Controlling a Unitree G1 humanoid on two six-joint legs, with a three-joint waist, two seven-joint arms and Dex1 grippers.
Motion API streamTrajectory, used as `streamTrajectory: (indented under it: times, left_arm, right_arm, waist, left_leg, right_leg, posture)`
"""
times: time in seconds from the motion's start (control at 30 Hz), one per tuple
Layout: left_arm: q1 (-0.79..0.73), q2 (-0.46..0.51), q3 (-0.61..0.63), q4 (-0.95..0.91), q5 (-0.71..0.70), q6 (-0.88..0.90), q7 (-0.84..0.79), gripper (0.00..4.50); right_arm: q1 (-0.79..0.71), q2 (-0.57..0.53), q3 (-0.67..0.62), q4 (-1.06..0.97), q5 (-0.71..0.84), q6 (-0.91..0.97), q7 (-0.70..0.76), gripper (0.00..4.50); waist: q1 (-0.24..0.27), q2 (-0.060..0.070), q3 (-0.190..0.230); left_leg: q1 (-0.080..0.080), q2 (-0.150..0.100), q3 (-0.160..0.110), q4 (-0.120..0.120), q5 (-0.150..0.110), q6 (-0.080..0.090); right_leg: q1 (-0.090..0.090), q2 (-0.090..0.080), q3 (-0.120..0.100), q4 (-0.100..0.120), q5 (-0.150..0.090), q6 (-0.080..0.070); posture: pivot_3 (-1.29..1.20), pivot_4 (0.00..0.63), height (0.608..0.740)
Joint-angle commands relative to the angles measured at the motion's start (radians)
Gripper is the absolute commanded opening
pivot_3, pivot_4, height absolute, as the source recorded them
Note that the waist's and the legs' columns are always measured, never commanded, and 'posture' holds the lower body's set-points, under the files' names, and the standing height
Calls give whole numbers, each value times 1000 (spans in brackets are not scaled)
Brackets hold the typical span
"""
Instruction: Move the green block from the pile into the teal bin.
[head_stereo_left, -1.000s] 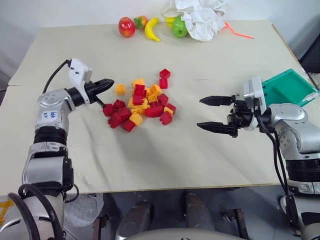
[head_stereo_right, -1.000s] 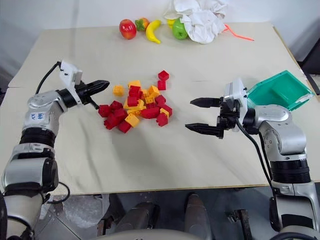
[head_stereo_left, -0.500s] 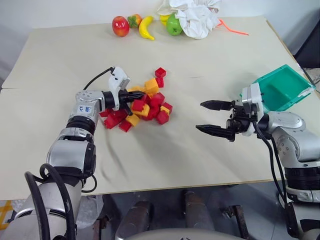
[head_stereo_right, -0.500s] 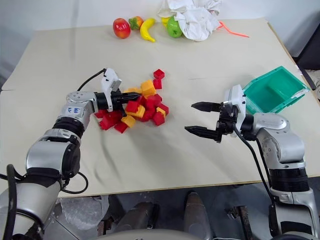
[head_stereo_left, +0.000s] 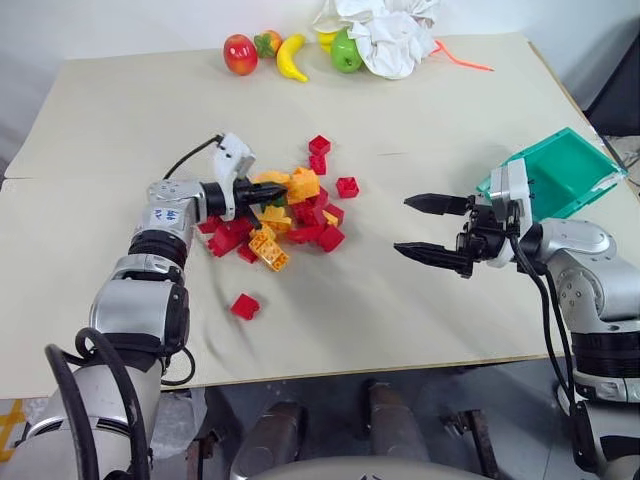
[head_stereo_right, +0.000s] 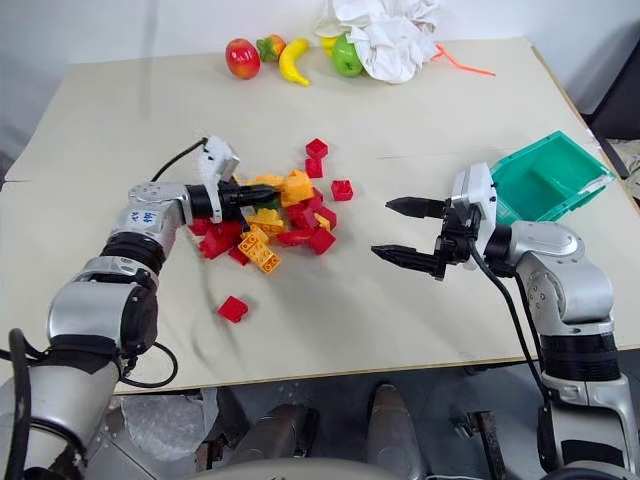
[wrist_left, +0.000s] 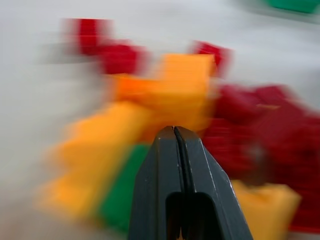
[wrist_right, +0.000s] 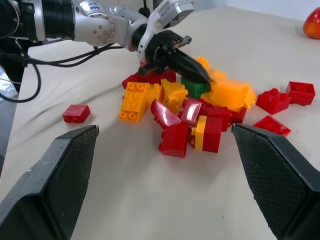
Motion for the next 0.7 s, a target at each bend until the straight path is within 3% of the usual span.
streamTrajectory:
  times: [0.03, 0.33, 0.7]
  left_arm:
    - [-24, 30, -9, 23, 43, 52, 94, 9]
    - [-16, 64, -17, 26, 70, 113, 95, 9]
    - [-15, -3, -59, -21, 62, 191, -197, 9]
  right_arm:
    - [-30, 7, -2, -2, 1, -15, 4, 4500]
    - [-46, 11, -3, 13, -8, -18, 7, 4500]
    - [-54, 21, -6, 17, -18, -21, -2, 4500]
  waist:
    - [0, 0, 0]
    - [-1, 0, 0]
    - [-3, 0, 0]
  left_leg:
    - [0, 0, 0, 0, 0, 0]
    - [1, 0, 2, 0, 0, 0]
    - [1, 0, 2, 0, 0, 0]
  right_leg:
    - [0, 0, 0, 0, 0, 0]
    - [0, 0, 1, 2, 0, 0]
    - [0, 0, 2, 2, 0, 0]
  posture:
    - [0, 150, 740]
    - [0, 150, 740]
    - [0, 150, 740]
